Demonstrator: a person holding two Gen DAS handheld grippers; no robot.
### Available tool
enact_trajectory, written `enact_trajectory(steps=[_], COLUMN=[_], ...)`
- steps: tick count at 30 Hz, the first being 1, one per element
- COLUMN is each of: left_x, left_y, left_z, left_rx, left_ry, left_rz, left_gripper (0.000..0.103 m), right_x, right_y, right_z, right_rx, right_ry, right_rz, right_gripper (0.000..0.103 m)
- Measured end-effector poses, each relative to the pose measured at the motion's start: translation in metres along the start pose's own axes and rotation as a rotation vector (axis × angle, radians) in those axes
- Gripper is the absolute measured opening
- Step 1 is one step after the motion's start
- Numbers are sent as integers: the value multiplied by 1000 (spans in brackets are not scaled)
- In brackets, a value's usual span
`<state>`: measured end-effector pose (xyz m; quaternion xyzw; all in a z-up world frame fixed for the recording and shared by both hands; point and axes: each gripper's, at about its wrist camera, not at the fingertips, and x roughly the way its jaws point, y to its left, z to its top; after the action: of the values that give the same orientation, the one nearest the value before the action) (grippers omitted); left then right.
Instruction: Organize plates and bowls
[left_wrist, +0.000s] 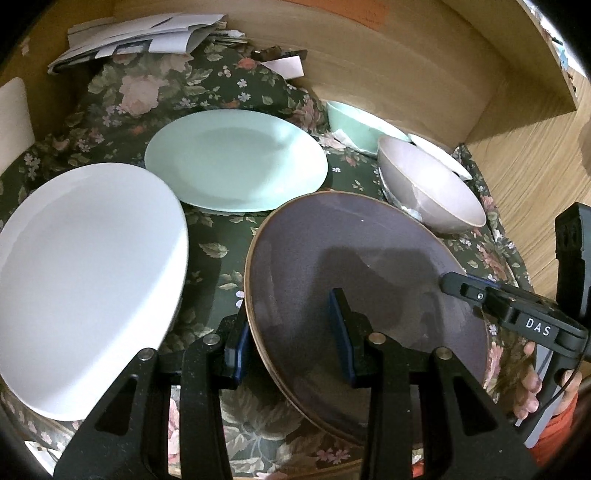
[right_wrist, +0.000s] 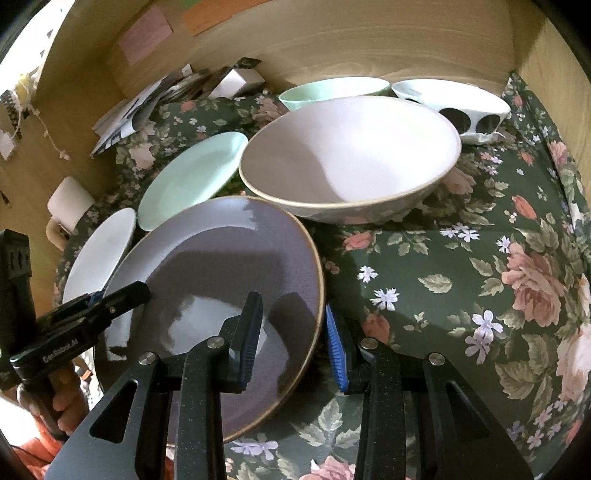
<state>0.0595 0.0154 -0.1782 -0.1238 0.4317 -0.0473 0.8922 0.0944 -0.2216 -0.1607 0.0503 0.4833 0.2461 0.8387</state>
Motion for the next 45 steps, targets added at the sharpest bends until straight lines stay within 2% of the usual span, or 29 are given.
enact_trajectory(steps=[9, 16, 21, 25, 27, 30, 35, 45], left_x=[5, 3, -17, -34, -42, -52, -68, -88], left_y=[-2, 1, 4, 6, 9, 16, 32, 82], left_z=[0, 3, 10, 17, 19, 23, 26, 17], left_rx=[17, 35, 40, 52, 47, 32, -3, -107], left_ry=[3, -10, -91, -152, -176, -213, -255, -270], left_rz=[-1, 31, 62, 85, 91, 110, 150, 253], left_gripper=[38, 39, 59, 62, 67, 70, 77, 79], right_x=[2, -11, -21, -25, -27, -29, -26, 2], right_y=[-3, 6, 20, 34, 43, 56, 76, 122], right_z=[0, 4, 11, 19, 24, 30, 38, 49], right_rx=[11, -36, -91, -125, -145, -171, -216, -301], right_ry=[8, -48, -87, -115, -131, -158, -176, -128], right_rz=[5, -53, -64, -48, -39, -20, 18, 104], right_gripper=[33, 35, 41, 47, 51, 61, 65, 66])
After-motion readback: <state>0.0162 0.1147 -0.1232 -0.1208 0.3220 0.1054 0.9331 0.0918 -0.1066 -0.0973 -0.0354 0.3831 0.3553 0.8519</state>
